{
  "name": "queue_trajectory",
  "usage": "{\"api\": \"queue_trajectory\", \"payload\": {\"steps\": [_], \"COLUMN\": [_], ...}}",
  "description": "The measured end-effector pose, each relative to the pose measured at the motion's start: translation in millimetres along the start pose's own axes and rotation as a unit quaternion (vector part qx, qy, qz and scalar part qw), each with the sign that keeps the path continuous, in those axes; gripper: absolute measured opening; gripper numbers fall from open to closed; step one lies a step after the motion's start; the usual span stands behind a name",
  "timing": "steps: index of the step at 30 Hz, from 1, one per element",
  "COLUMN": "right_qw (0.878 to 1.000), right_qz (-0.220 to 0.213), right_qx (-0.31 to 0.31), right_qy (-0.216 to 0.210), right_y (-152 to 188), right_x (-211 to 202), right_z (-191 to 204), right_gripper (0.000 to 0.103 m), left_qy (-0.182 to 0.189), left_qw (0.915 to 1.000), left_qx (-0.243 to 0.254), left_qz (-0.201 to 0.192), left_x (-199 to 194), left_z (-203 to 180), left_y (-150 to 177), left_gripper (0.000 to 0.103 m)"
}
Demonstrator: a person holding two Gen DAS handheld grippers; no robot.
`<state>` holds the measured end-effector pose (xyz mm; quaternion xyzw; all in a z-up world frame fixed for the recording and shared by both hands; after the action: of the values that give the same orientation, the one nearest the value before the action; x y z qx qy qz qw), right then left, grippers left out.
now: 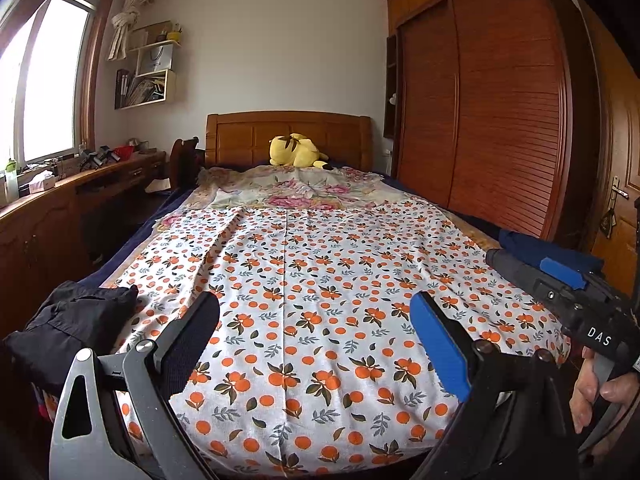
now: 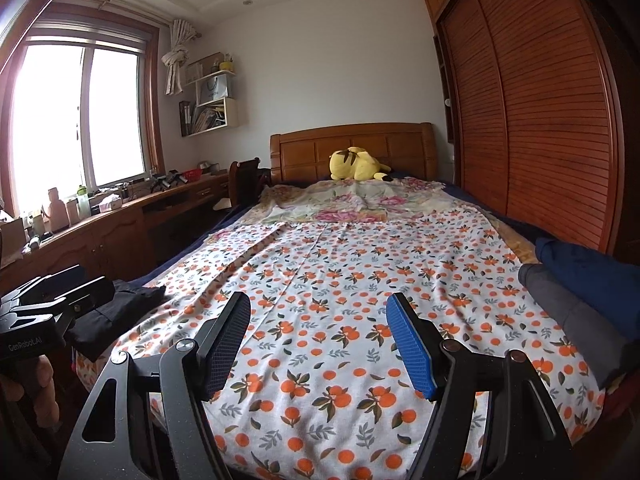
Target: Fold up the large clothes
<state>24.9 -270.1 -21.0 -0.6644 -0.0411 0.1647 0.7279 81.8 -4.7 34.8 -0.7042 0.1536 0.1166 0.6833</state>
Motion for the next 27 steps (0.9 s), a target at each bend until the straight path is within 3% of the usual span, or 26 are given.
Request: {"api": "queue_trajectory", "payload": {"steps": [27], "right_qw": [1.0], "right_qz": [0.002], "right_qx": [0.003], "right_qy": [-0.001], "right_y": [-2.0], "right_x": [2.8], "right_z": [-3.0], "right_gripper": [0.072], "left_qy": [-0.001], "left_qw": [1.0], "left_qx": [0.002], "left_qz": [0.003], "left_x": [-0.9], "left_z": [-5.3], "left_y": [6.5], "left_gripper": [0.096]}}
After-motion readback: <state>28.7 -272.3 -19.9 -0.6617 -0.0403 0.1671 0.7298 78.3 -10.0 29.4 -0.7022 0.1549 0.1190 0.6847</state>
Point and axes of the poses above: each gripper's, at about its wrist camera, not at the fingertips, and x roughly the way its jaws point, z to its left, y to its underside, the point moved 6 cm from there along x, roughly the way its jaws point, and after that the axes turned 1 degree about -y, right-handed, at the moved point
